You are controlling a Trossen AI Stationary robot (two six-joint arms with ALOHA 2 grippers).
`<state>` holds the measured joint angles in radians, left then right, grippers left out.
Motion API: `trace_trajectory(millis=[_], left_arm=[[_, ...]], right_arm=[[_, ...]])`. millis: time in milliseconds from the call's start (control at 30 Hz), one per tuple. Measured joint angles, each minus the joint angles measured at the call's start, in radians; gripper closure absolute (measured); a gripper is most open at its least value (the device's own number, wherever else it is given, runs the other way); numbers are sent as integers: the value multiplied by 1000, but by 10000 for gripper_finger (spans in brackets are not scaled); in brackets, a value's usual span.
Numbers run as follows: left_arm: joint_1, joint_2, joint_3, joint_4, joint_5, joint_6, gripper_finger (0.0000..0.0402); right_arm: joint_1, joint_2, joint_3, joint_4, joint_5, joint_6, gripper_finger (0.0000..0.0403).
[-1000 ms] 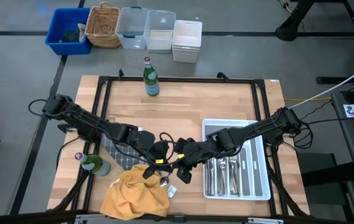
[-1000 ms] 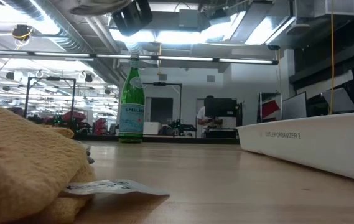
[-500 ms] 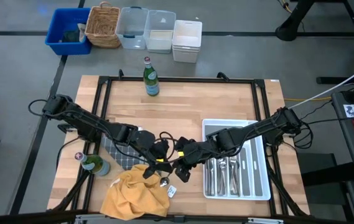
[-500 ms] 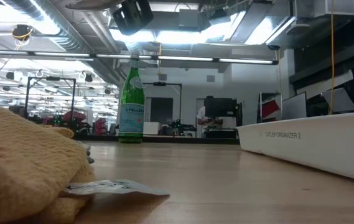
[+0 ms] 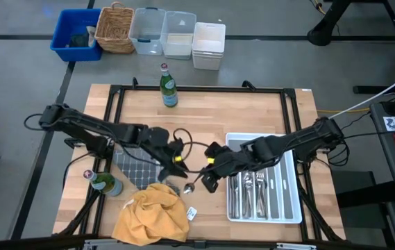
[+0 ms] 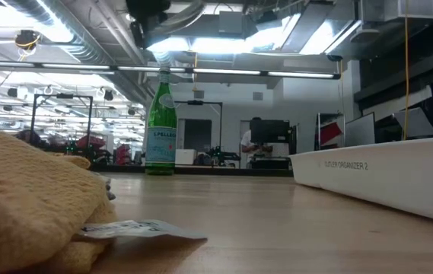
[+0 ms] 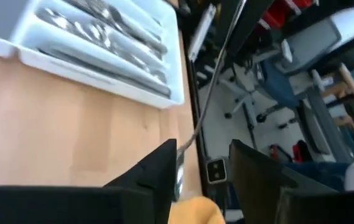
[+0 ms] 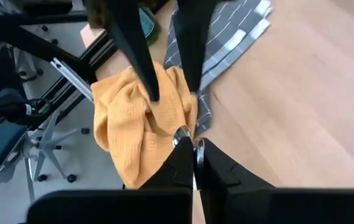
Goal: Sort silverware
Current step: Stack the silver spoon into the white utensil tray with the other silver spoons
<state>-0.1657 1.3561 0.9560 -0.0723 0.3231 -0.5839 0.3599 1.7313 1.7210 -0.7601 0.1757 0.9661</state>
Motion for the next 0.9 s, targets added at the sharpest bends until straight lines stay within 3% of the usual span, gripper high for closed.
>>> trace_trajectory(millis=[233, 433, 667, 767, 900], left_arm=[[36, -96, 1, -57, -1, 38, 265], [18, -81, 1, -47, -28, 13, 265], [-26, 8, 1, -27, -229, -199, 265], [-30, 67, 0, 30, -322, -357, 265], [-2, 135, 0, 136, -331, -397, 265]], right_arm=[[27, -114, 0, -132, 88, 9, 395], [104, -205, 0, -364, 327, 186, 396], [204, -225, 0, -552, 653, 369, 396], [219, -216, 1, -569, 739, 365, 396], [230, -206, 0, -600, 781, 363, 394]])
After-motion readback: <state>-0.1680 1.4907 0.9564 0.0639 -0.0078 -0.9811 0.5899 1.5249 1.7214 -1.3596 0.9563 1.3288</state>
